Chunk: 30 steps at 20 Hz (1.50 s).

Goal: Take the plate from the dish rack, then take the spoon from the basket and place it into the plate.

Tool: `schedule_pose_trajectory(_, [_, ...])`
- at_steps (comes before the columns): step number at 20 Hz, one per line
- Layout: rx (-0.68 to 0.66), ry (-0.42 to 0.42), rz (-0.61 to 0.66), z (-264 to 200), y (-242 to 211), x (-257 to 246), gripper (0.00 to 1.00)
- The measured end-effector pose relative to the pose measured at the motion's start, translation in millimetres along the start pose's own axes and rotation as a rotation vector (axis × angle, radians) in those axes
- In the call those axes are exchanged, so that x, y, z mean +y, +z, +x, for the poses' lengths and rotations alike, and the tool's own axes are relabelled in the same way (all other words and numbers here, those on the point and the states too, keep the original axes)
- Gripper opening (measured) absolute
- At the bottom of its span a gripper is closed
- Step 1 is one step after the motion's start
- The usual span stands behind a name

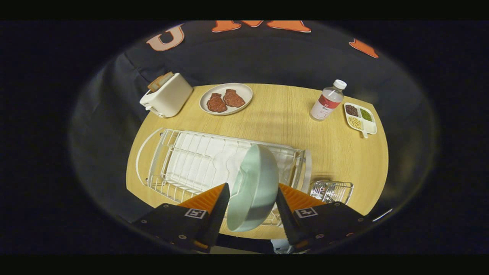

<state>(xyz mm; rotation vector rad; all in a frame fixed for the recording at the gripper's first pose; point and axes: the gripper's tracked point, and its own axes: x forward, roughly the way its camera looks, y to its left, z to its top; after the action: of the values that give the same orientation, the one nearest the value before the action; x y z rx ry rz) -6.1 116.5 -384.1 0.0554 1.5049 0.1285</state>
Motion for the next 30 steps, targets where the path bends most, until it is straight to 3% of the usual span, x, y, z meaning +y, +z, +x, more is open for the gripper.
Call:
schedule_pose_trajectory(5, [0.038,-0.102,0.027,15.9,-5.8,-4.5,0.44])
schedule_pose_trajectory(11, [0.082,-0.239,0.023,10.1,-13.5,-28.2,0.3])
schedule_pose_trajectory(21, [0.076,-0.273,0.084,-14.9,-27.6,-55.4,0.27])
schedule_pose_trajectory(30, [0.0,-0.352,-0.027,-35.3,-5.1,-48.2,0.27])
